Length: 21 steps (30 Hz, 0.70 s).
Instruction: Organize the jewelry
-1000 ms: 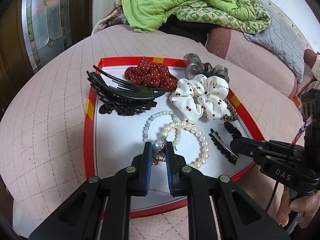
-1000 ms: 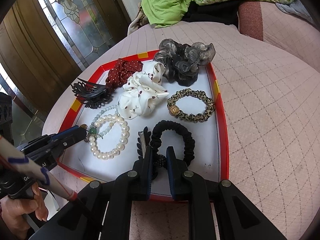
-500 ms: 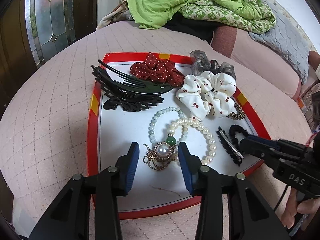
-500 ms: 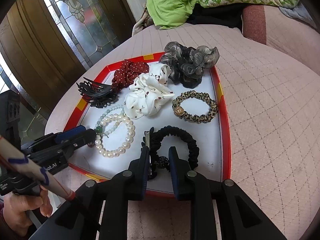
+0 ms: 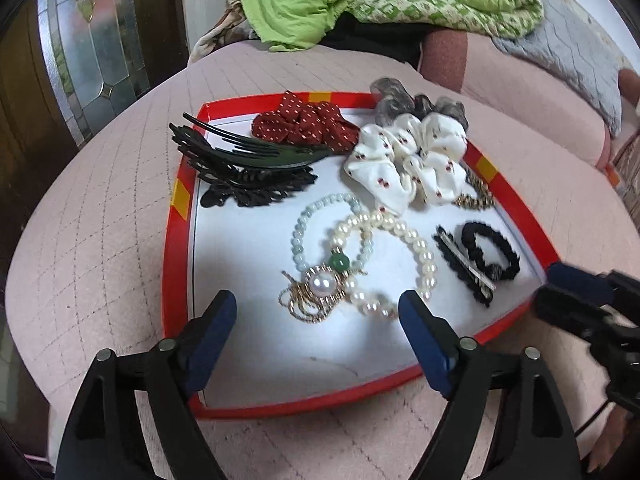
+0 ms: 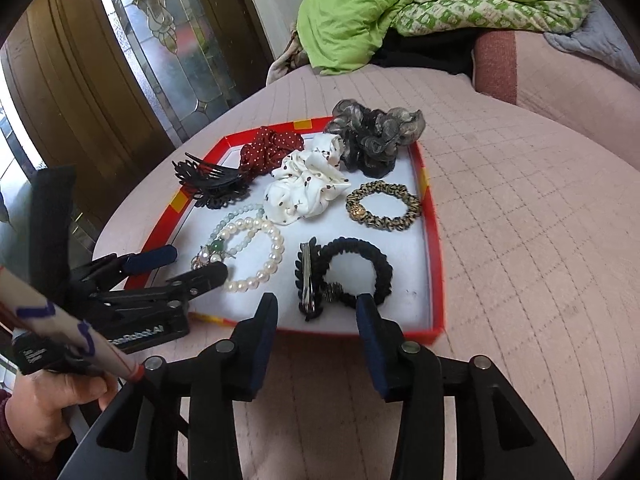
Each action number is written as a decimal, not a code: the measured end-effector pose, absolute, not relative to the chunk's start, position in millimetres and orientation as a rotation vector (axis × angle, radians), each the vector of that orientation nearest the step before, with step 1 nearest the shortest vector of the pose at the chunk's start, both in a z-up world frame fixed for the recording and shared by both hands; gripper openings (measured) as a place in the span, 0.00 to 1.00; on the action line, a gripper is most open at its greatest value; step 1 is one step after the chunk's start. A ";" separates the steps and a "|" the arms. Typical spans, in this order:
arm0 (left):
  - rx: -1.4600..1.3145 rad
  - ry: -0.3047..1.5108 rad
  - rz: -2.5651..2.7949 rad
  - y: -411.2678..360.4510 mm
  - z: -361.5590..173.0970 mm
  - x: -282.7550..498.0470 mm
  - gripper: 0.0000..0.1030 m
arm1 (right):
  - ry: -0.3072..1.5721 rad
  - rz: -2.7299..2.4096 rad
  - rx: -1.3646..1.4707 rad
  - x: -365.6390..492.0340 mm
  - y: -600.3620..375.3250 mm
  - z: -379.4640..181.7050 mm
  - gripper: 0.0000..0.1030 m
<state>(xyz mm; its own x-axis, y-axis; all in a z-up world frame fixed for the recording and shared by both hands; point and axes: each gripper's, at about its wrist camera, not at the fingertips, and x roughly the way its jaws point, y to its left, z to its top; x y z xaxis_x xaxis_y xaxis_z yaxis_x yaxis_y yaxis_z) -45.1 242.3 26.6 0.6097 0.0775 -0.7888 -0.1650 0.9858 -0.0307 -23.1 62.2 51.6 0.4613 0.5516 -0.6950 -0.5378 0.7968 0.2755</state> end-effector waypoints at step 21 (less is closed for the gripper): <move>-0.030 0.452 0.313 162.1 120.5 -201.0 1.00 | 0.420 0.408 -0.075 -181.8 -34.0 109.4 0.91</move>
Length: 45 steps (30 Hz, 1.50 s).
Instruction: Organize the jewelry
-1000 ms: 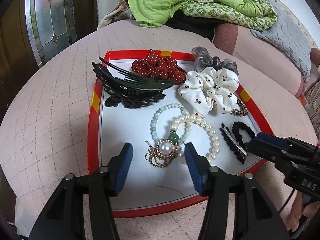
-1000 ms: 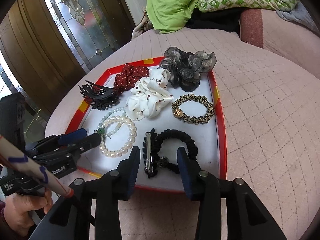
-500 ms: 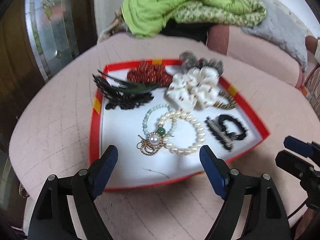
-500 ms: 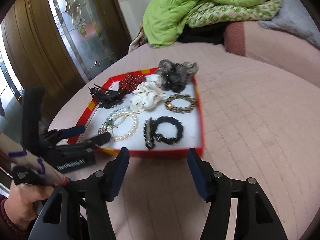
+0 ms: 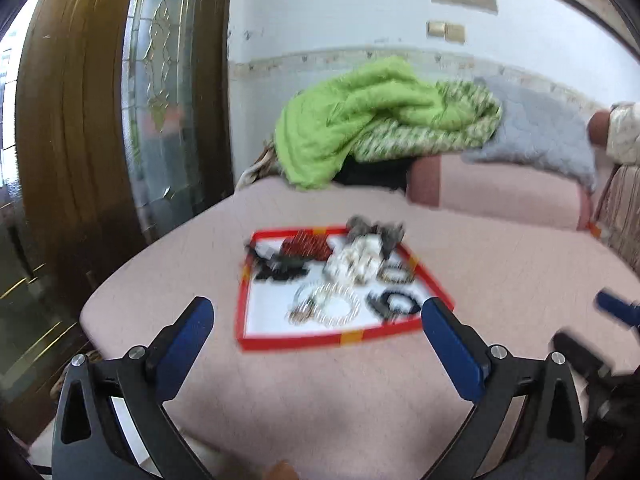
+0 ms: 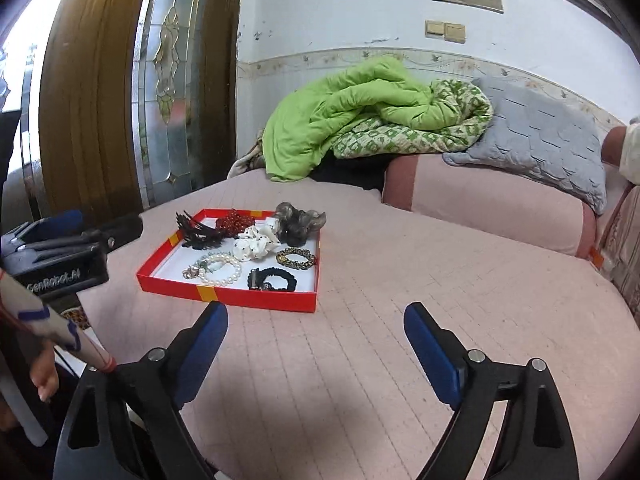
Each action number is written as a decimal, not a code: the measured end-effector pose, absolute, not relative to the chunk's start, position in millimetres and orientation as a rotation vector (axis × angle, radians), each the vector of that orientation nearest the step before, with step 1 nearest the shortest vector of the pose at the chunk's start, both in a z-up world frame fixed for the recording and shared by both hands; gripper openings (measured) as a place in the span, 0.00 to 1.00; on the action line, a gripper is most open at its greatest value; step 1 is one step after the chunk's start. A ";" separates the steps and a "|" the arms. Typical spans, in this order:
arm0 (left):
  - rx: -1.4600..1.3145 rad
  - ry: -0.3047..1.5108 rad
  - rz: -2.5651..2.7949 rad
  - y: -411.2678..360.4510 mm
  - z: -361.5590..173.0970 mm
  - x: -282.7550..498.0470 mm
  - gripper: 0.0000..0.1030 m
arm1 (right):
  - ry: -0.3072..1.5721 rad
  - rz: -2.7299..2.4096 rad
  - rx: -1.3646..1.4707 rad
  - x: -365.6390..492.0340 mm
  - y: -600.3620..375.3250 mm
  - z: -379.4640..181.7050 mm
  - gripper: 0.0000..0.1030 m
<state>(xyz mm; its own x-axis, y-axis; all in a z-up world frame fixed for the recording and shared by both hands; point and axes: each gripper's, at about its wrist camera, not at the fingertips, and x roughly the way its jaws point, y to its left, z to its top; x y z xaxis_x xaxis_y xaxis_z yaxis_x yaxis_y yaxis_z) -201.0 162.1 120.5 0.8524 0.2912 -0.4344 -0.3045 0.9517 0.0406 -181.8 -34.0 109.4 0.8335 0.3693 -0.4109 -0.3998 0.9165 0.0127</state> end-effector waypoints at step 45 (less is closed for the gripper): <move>-0.069 0.638 0.463 168.7 98.4 -189.7 1.00 | 0.488 0.361 -0.116 -170.6 -34.5 99.7 0.92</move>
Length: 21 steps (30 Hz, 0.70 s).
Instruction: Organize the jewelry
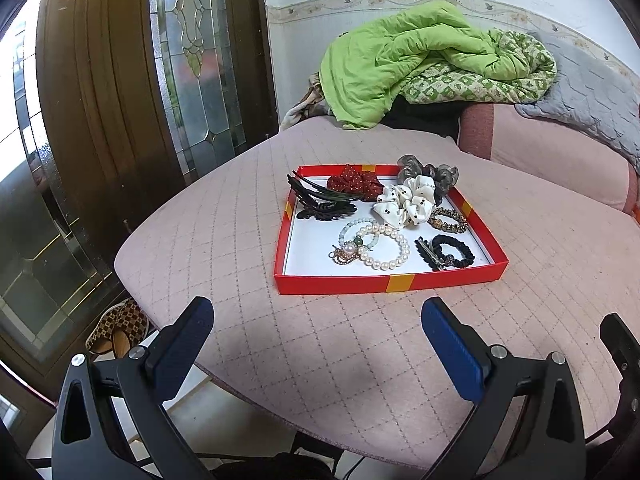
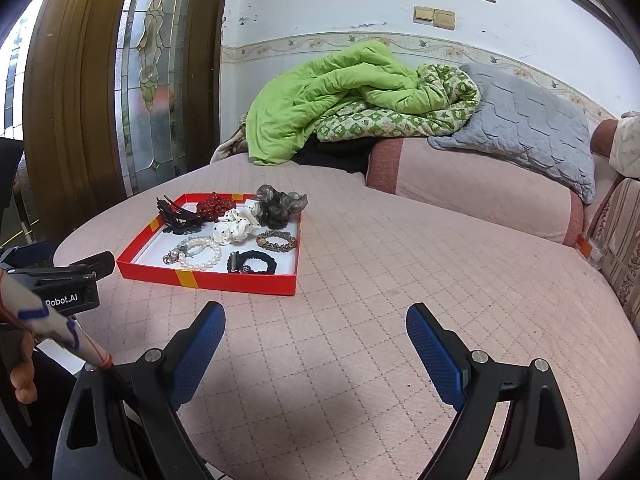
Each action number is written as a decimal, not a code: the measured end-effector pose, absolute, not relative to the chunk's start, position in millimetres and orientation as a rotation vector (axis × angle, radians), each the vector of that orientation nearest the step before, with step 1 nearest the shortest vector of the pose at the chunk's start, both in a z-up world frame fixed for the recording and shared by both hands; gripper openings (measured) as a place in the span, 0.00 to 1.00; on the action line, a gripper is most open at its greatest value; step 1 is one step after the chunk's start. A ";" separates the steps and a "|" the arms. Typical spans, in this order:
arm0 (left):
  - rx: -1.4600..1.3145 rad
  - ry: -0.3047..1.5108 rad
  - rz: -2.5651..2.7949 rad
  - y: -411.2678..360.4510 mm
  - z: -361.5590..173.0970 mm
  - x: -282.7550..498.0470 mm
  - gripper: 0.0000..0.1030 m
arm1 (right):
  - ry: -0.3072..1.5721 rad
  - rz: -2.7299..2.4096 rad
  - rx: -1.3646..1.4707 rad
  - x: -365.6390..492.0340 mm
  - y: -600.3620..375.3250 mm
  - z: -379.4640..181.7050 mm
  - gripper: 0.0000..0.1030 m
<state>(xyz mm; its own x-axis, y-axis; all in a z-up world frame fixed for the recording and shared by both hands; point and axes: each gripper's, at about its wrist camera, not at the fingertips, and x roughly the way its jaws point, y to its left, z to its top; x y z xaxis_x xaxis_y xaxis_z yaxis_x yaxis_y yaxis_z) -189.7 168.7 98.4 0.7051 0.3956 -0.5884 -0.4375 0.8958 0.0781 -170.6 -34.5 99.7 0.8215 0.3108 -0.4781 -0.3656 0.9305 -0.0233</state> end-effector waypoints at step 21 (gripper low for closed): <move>-0.061 0.654 0.467 167.8 96.4 -185.5 1.00 | 0.503 0.356 -0.112 -170.7 -38.0 100.3 0.92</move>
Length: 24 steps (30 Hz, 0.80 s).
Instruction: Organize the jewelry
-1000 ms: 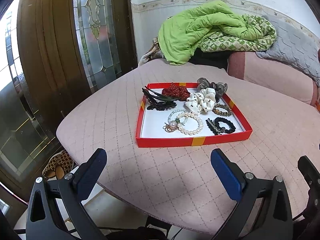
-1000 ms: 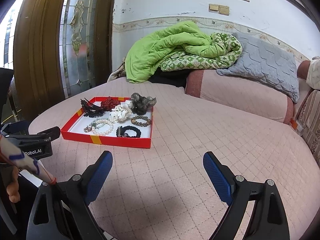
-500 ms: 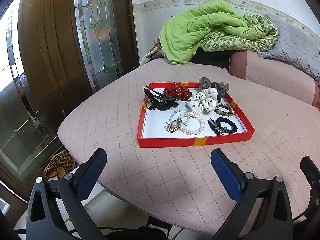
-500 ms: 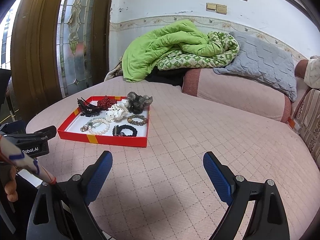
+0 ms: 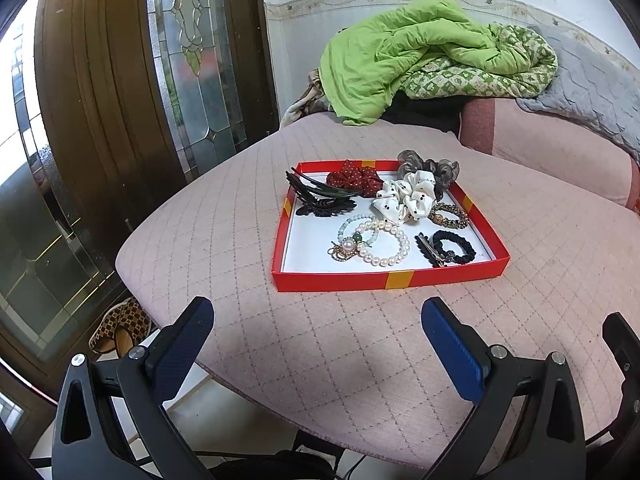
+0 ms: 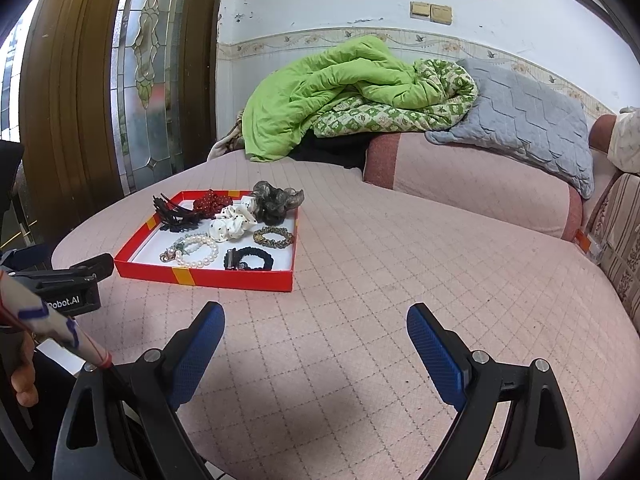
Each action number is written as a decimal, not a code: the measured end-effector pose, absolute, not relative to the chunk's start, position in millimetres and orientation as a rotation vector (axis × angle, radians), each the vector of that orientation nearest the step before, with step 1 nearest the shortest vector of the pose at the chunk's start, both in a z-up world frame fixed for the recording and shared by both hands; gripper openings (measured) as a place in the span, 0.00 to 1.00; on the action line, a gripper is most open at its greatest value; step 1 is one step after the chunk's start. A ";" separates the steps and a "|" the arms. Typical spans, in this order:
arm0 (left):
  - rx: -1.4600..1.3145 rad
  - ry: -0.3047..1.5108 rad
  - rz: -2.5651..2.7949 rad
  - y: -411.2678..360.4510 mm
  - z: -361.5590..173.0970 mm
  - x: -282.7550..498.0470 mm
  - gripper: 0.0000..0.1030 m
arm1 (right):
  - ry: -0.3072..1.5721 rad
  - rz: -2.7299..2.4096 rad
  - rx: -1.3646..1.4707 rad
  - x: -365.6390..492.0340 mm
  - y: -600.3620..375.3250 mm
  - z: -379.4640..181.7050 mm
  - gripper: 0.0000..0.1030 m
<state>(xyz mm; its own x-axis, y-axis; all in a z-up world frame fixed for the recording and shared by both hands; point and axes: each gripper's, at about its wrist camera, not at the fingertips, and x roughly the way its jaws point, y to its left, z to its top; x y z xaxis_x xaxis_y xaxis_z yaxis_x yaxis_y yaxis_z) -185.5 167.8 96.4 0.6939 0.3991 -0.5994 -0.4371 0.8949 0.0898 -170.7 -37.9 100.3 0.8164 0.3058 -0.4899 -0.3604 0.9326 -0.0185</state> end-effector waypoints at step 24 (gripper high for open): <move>-0.062 0.663 0.448 166.9 96.3 -183.2 1.00 | 0.522 0.359 -0.115 -166.3 -34.6 97.1 0.92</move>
<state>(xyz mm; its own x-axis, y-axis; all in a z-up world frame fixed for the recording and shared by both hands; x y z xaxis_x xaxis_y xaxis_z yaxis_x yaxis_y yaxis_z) -183.2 166.9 96.3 0.6969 0.3820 -0.6070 -0.4210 0.9031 0.0849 -166.3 -34.6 97.1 0.8061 0.3055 -0.5068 -0.3635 0.9314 -0.0167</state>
